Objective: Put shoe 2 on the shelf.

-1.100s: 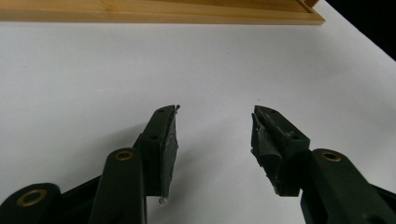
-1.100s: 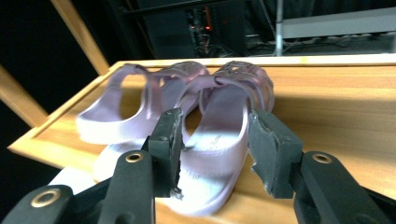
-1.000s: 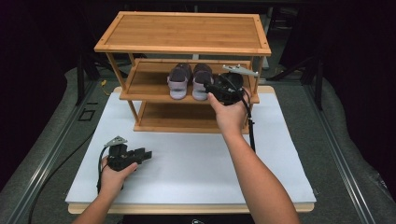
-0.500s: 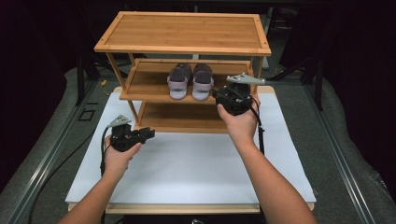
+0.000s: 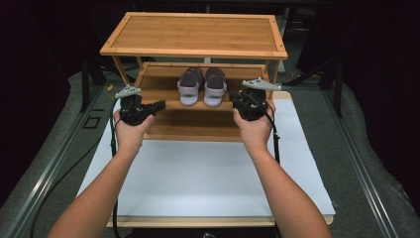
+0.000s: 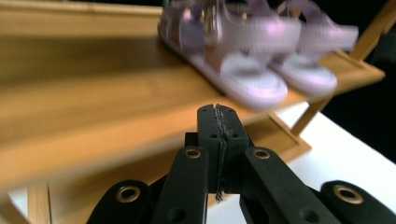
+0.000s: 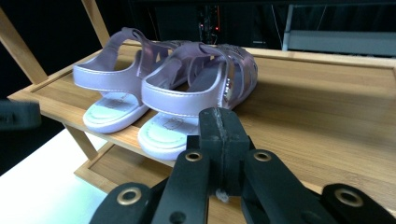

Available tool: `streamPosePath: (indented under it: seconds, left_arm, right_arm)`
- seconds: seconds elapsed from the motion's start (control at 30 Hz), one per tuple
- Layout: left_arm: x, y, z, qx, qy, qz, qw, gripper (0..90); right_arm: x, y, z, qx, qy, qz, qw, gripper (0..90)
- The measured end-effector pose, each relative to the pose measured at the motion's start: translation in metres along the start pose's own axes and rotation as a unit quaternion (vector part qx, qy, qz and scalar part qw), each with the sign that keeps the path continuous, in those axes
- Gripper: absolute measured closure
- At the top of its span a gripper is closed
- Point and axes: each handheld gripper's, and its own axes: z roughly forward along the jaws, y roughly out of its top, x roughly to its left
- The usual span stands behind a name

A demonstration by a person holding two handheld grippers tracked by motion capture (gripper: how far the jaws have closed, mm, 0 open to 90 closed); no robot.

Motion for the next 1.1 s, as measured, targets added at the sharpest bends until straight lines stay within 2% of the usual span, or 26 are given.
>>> streamPosePath:
  seconds: [0.07, 0.13, 0.2, 0.23, 0.27, 0.3, 0.37, 0.47, 0.6, 0.63, 0.67, 0.7, 0.77, 0.87, 0.9, 0.97, 1.1]
  left_arm:
    - [-0.001, 0.008, 0.006, 0.001, 0.007, -0.001, 1.0, 89.8]
    - [-0.004, 0.013, 0.012, -0.002, 0.023, 0.004, 0.9997, 89.9]
    - [-0.005, 0.018, 0.019, 0.001, 0.027, 0.004, 0.9996, 89.9]
    - [-0.006, 0.022, 0.026, 0.002, 0.036, 0.005, 0.9993, 89.9]
    - [-0.006, 0.022, 0.026, 0.002, 0.036, 0.005, 0.9993, 89.9]
    - [-0.007, 0.025, 0.033, 0.009, 0.044, 0.006, 0.999, 89.9]
    - [-0.007, 0.025, 0.037, 0.01, 0.046, 0.004, 0.9989, 89.9]
    - [-0.006, 0.025, 0.046, 0.018, 0.048, 0.0, 0.9987, 89.9]
    - [-0.001, 0.023, 0.055, 0.022, 0.04, -0.029, 0.9986, 89.9]
    - [0.001, 0.023, 0.059, 0.025, 0.04, -0.032, 0.9984, 89.9]
    - [0.001, 0.023, 0.059, 0.025, 0.04, -0.032, 0.9984, 90.0]
    - [0.001, 0.024, 0.061, 0.031, 0.041, -0.022, 0.9985, 90.0]
    - [0.001, 0.024, 0.062, 0.032, 0.039, -0.022, 0.9985, 90.0]
    - [0.001, 0.023, 0.064, 0.033, 0.034, -0.034, 0.9983, 90.0]
    - [0.001, 0.023, 0.065, 0.036, 0.035, -0.032, 0.9982, 90.0]
    - [-0.003, 0.023, 0.068, 0.038, 0.032, -0.025, 0.9984, 90.0]
    - [-0.006, 0.024, 0.07, 0.04, 0.028, -0.028, 0.9984, 90.0]
  right_arm:
    - [-0.002, 0.0, 0.003, 0.001, -0.001, 0.001, 1.0, 90.0]
    - [-0.004, -0.001, 0.007, -0.001, -0.006, 0.004, 1.0, 90.0]
    - [-0.005, -0.001, 0.01, -0.002, -0.01, 0.006, 0.9999, 90.0]
    - [-0.007, -0.001, 0.014, 0.005, -0.019, 0.013, 0.9997, 90.0]
    - [-0.007, -0.001, 0.014, 0.005, -0.019, 0.013, 0.9997, 90.0]
    - [-0.009, 0.0, 0.018, 0.005, -0.019, 0.026, 0.9995, 90.0]
    - [-0.011, 0.001, 0.021, 0.008, -0.018, 0.033, 0.9993, 90.0]
    - [-0.015, 0.001, 0.029, 0.021, -0.013, 0.052, 0.9983, 90.0]
    - [-0.017, 0.001, 0.039, 0.033, -0.022, 0.054, 0.9978, 90.0]
    - [-0.018, 0.002, 0.043, 0.036, -0.02, 0.062, 0.9972, 90.0]
    - [-0.018, 0.002, 0.045, 0.039, -0.017, 0.063, 0.9971, 90.0]
    - [-0.017, 0.001, 0.047, 0.041, -0.016, 0.064, 0.997, 90.0]
    - [-0.016, 0.0, 0.048, 0.042, -0.015, 0.062, 0.9971, 90.0]
    - [-0.01, -0.001, 0.053, 0.04, -0.012, 0.06, 0.9973, 90.0]
    - [-0.007, -0.002, 0.057, 0.039, -0.022, 0.061, 0.9971, 90.0]
    - [-0.005, -0.003, 0.059, 0.046, -0.019, 0.067, 0.9965, 90.0]
    - [-0.002, -0.003, 0.061, 0.041, -0.017, 0.063, 0.997, 90.0]
